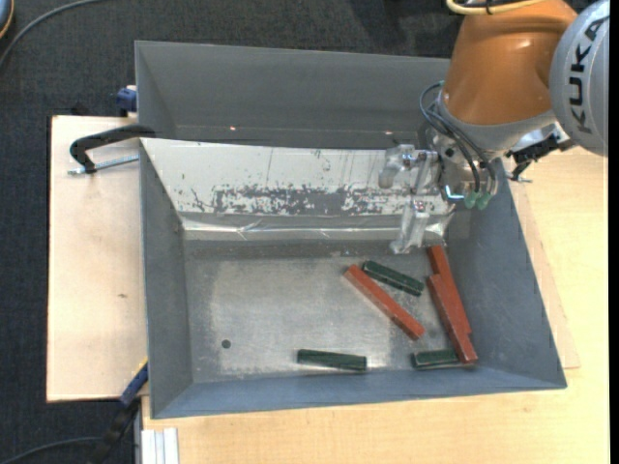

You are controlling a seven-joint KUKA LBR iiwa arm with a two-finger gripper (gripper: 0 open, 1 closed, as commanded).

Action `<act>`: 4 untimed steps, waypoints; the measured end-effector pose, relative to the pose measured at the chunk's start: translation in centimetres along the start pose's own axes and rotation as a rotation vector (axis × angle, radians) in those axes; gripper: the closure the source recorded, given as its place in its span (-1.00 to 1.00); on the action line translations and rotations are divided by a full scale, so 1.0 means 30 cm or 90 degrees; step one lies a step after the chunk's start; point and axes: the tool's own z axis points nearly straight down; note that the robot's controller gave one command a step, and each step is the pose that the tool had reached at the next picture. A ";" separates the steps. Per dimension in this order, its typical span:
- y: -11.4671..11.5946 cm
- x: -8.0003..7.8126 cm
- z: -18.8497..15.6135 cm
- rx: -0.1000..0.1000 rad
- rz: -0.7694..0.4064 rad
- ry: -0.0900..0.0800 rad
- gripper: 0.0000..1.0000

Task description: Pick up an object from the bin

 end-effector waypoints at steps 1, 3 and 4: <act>0.043 0.064 0.594 0.000 -0.094 0.001 -1.00; -0.418 0.052 0.148 0.005 -0.469 -0.008 -1.00; -0.156 0.015 0.589 -0.001 -0.602 -0.001 -1.00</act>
Offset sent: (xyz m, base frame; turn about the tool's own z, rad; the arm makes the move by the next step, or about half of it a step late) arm -0.0184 0.0122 -0.1743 -0.1482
